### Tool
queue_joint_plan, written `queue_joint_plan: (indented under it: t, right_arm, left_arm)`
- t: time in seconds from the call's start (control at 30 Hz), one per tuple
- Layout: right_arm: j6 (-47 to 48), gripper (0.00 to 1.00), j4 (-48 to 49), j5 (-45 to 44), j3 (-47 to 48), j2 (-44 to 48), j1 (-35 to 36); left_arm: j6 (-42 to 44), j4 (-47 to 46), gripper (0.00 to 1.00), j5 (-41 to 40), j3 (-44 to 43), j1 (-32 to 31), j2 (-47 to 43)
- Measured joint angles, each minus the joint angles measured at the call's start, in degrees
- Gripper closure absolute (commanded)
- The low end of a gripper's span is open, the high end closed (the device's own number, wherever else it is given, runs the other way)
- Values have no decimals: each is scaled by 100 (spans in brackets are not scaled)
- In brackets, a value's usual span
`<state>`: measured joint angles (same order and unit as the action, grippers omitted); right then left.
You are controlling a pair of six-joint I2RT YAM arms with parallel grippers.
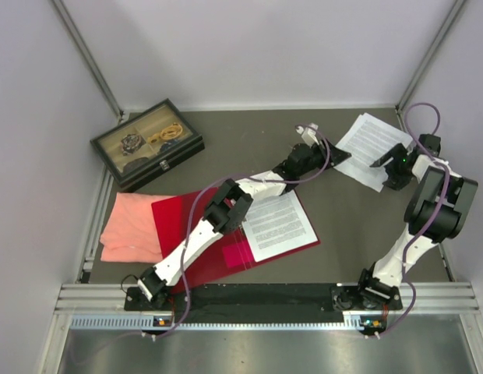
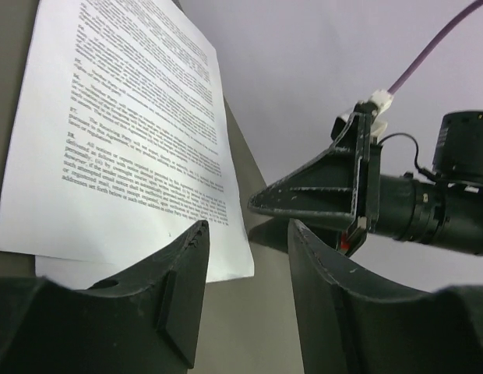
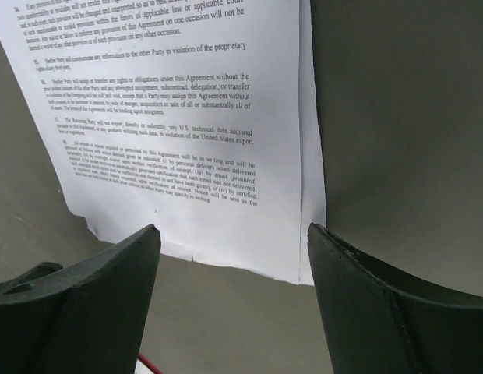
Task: Put the files into the folder
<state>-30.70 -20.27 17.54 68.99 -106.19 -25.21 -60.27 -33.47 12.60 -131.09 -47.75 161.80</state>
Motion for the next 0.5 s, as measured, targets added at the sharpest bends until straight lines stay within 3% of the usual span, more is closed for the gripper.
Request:
queue_joint_plan:
  t: [0.2,0.5]
  right_arm:
    - [4,26,168,63,0,-160,-9]
    - [90,27,271,238,-39,-177,-9]
  left_arm:
    - [-476,-74,55,-638,-398,-44,369]
    - [-1268,761,64,-1421,-728,-129,568]
